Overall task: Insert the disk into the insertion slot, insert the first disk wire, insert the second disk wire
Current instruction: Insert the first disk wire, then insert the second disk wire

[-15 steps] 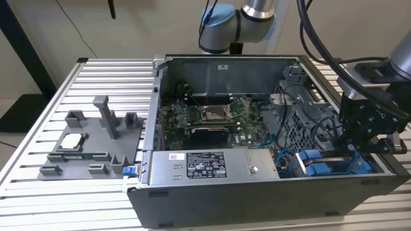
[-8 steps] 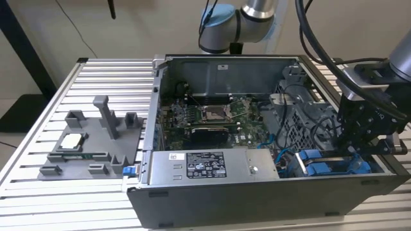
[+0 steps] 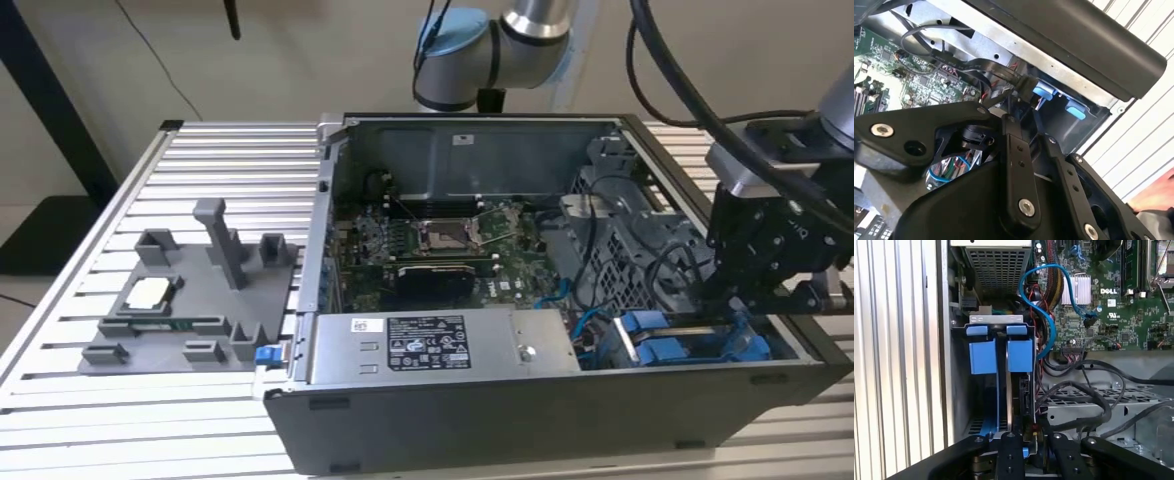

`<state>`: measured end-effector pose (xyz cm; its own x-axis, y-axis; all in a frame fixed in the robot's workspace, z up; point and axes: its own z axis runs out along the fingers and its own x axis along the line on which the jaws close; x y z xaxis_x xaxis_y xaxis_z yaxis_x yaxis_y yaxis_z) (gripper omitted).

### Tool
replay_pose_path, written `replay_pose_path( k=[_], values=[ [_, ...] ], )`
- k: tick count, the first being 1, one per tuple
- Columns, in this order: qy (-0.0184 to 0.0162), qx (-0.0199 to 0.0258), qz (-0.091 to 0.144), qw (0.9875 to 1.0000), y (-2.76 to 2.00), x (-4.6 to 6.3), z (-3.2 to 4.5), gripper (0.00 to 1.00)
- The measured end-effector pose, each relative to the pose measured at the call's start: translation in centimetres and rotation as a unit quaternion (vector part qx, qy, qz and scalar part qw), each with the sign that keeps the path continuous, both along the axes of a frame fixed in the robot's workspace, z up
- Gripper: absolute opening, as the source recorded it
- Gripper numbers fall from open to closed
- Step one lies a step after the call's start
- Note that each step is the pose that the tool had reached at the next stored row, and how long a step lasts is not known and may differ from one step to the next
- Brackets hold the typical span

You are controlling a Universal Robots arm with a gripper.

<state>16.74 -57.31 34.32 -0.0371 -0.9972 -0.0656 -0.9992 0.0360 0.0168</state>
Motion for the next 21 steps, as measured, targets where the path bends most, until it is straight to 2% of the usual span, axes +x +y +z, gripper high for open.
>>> replay_pose_path(
  k=[7,15,21],
  values=[
    [0.0005,-0.0001,0.000,1.0000,0.00,0.0,1.70,0.27],
    [0.0024,-0.0001,0.000,1.0000,0.00,0.0,4.54,0.27],
    [0.0024,-0.0001,0.000,1.0000,0.00,0.1,4.66,0.27]
  ],
)
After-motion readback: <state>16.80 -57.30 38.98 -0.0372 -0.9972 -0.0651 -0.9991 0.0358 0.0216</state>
